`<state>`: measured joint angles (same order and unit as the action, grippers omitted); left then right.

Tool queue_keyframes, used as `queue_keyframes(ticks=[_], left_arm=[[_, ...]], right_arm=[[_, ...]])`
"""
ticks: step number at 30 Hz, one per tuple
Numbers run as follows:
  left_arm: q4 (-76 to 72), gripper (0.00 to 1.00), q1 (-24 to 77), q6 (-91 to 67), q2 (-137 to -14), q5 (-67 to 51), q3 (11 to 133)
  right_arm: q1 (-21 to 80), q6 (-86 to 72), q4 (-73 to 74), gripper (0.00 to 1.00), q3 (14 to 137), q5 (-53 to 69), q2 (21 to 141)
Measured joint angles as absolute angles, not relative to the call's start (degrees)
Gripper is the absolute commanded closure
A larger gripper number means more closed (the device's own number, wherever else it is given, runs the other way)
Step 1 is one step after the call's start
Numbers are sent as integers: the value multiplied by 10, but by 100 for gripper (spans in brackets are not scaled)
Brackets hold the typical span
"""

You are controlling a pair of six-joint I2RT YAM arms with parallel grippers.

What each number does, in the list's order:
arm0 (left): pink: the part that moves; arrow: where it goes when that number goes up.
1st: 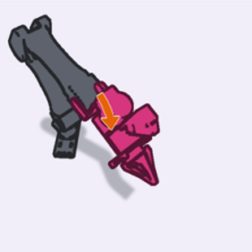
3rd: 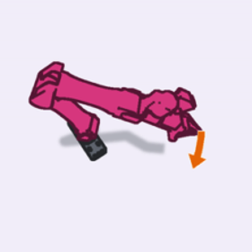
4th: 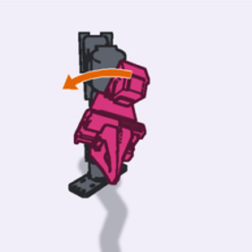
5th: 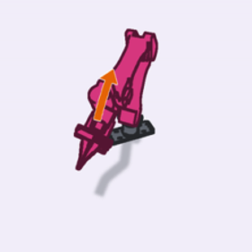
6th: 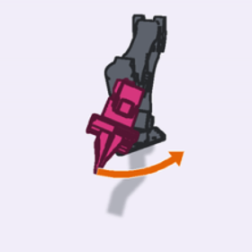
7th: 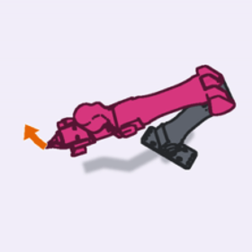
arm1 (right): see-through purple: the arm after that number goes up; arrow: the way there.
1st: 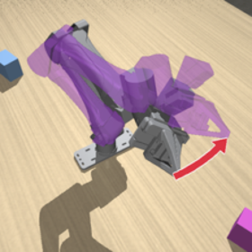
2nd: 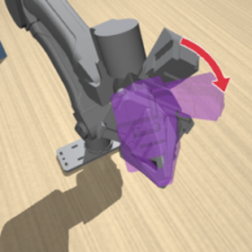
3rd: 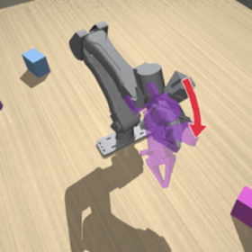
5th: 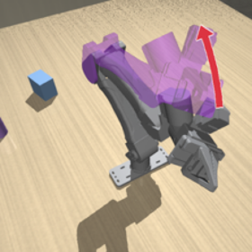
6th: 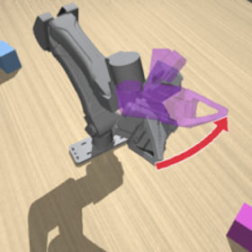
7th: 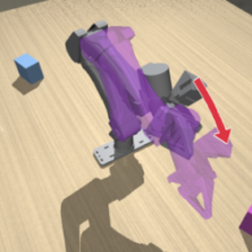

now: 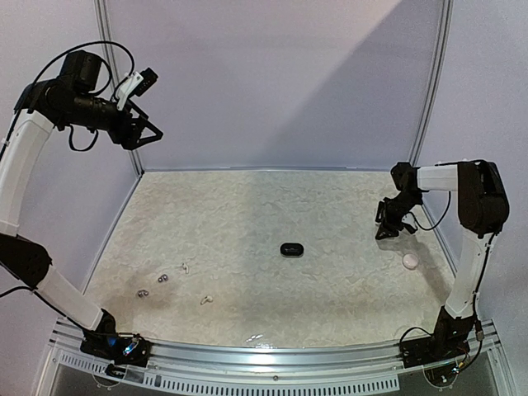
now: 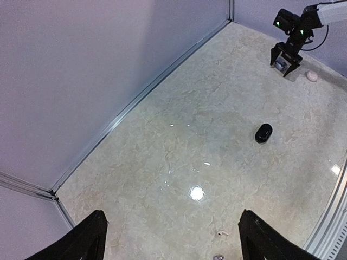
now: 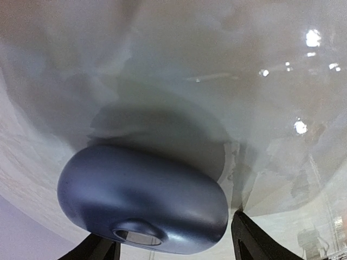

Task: Insert the wireless bluetooth earbuds into the charging case
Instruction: Move the charging case to the center of the board.

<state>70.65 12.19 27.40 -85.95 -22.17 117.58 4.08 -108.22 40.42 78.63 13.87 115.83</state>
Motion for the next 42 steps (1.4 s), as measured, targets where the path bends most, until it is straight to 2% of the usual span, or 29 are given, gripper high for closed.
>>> queue_keyframes(ticks=[10,14,17,18,19,20,25,32,42], left_arm=[[707,14,122,273,-860,-229,1174],[707,14,122,273,-860,-232,1174],[707,14,121,273,-860,-236,1174],[707,14,121,273,-860,-236,1174],[707,14,121,273,-860,-237,1174],[707,14,121,273,-860,-238,1174],[707,14,121,273,-860,-240,1174],[707,14,121,273,-860,-240,1174],[707,14,121,273,-862,-239,1174]], right_arm=[[42,-994,430,26,841,115,1180],[43,-903,470,25,985,92,1214],[43,-824,475,20,1079,90,1220],[43,-801,474,16,1094,91,1217],[42,-775,474,3,1101,94,1213],[41,-761,476,1,1101,96,1211],[20,-677,548,1,1110,93,1221],[-60,-583,618,1,1225,104,1302],[-75,-610,612,1,1183,161,1352]])
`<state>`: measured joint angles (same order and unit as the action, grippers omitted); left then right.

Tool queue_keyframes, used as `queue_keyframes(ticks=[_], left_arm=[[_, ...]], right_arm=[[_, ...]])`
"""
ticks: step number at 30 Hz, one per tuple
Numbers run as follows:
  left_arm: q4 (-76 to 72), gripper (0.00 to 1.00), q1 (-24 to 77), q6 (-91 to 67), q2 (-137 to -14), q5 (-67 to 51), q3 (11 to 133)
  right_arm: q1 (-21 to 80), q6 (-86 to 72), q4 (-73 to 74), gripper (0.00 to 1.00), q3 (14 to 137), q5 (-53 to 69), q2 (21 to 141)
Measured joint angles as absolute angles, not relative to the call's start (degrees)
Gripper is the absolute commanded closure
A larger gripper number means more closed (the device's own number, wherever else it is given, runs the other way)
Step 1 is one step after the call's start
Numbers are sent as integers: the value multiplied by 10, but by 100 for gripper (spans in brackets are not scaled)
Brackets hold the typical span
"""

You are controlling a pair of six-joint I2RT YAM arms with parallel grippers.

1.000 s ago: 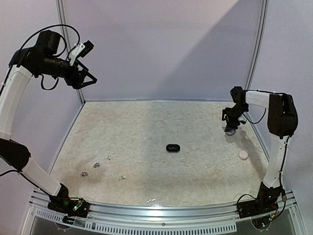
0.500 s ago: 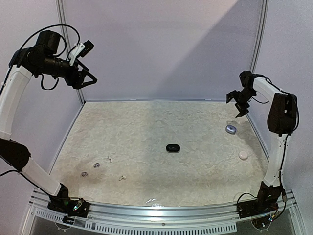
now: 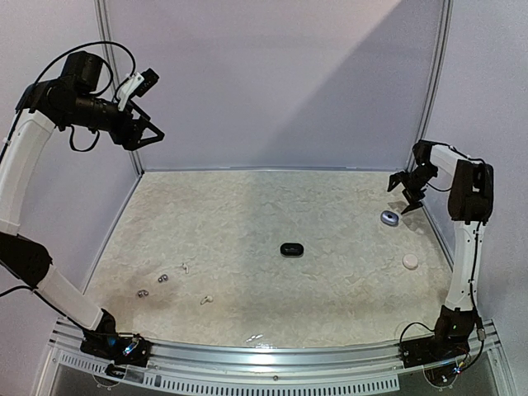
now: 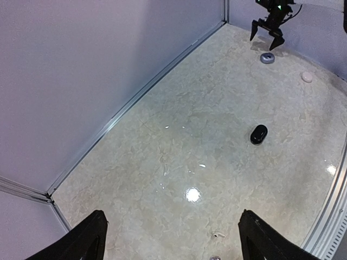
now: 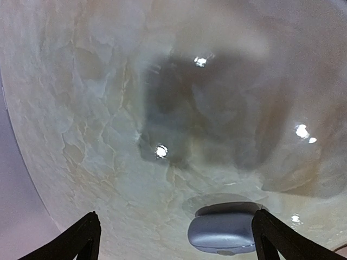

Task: Insert the wireless bluetooth earbuds into the charging case
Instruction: Move the charging case to the center of the board.

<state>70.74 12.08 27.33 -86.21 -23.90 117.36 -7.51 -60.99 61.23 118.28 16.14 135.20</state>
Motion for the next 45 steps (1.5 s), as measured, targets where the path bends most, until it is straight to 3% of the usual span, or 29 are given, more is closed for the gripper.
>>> queue_keyframes(ticks=[20,45], left_arm=[[716,14,116,285,-890,-237,1209],[724,14,110,294,-893,-259,1220]], right_arm=[[-43,-722,626,1,1155,179,1359],[56,-665,589,1,1162,209,1374]])
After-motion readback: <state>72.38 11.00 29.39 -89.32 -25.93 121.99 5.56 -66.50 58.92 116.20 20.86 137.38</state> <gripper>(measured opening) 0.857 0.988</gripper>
